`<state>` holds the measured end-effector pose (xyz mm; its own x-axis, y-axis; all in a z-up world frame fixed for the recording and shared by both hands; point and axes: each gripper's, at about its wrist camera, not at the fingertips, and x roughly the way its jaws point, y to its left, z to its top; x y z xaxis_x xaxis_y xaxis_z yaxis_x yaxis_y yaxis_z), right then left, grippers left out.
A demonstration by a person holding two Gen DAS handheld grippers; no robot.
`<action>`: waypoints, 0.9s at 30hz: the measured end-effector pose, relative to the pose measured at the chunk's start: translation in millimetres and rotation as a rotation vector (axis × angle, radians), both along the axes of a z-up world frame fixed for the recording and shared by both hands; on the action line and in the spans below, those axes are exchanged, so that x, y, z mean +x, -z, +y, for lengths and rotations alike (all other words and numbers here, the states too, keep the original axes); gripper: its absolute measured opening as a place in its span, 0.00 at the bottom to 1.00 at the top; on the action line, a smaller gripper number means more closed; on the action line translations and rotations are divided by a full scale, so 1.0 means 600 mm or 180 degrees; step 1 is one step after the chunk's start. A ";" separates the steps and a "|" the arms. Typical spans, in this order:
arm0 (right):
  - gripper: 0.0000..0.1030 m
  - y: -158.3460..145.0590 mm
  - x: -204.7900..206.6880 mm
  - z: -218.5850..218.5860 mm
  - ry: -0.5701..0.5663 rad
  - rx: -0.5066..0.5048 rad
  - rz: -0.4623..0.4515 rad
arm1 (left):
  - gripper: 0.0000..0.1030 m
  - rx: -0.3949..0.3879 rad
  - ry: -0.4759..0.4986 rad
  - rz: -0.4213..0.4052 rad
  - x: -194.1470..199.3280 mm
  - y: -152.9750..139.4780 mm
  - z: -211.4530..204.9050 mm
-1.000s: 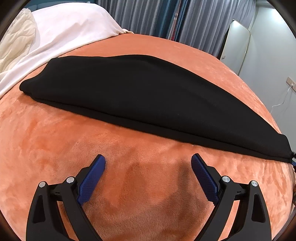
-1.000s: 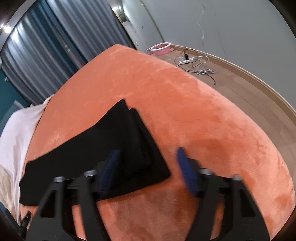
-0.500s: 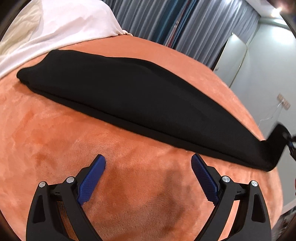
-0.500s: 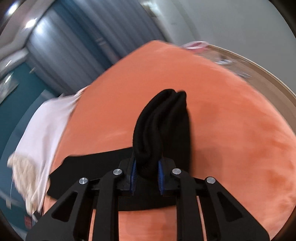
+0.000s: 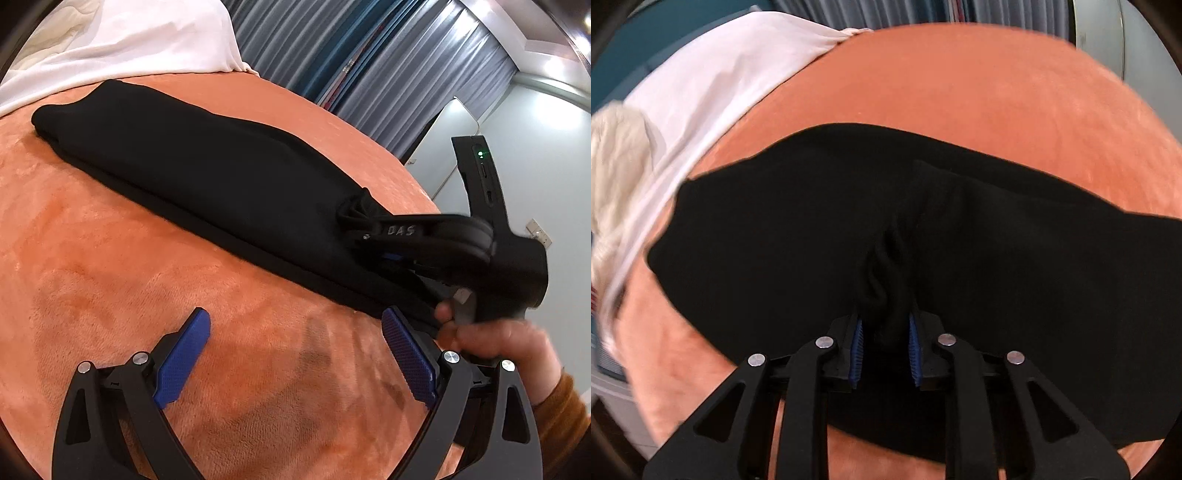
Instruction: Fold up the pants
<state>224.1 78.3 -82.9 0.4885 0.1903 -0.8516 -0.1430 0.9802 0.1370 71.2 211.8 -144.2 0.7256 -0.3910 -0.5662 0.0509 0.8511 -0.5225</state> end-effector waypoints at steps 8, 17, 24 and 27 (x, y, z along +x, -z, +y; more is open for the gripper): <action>0.43 -0.100 -0.088 -0.028 -0.0154 -0.0004 -0.0376 | 0.89 -0.0134 0.0028 -0.0056 -0.007 0.002 0.008; 0.43 -0.057 -0.073 0.060 -0.0552 -0.0772 -0.0356 | 0.89 -0.0431 0.0009 0.0000 -0.050 -0.014 0.118; 0.16 -0.010 -0.041 0.102 -0.0358 -0.1130 -0.0481 | 0.89 -0.0812 -0.0692 0.0215 -0.041 -0.010 0.340; 0.15 -0.047 -0.043 0.110 -0.0312 -0.0810 -0.0641 | 0.89 -0.0715 -0.1000 0.0154 -0.027 -0.028 0.402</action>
<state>198.1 144.1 -54.8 0.6417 0.0383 -0.7660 -0.2375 0.9596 -0.1510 54.9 453.2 -127.4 0.8043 -0.2721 -0.5283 -0.2235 0.6853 -0.6931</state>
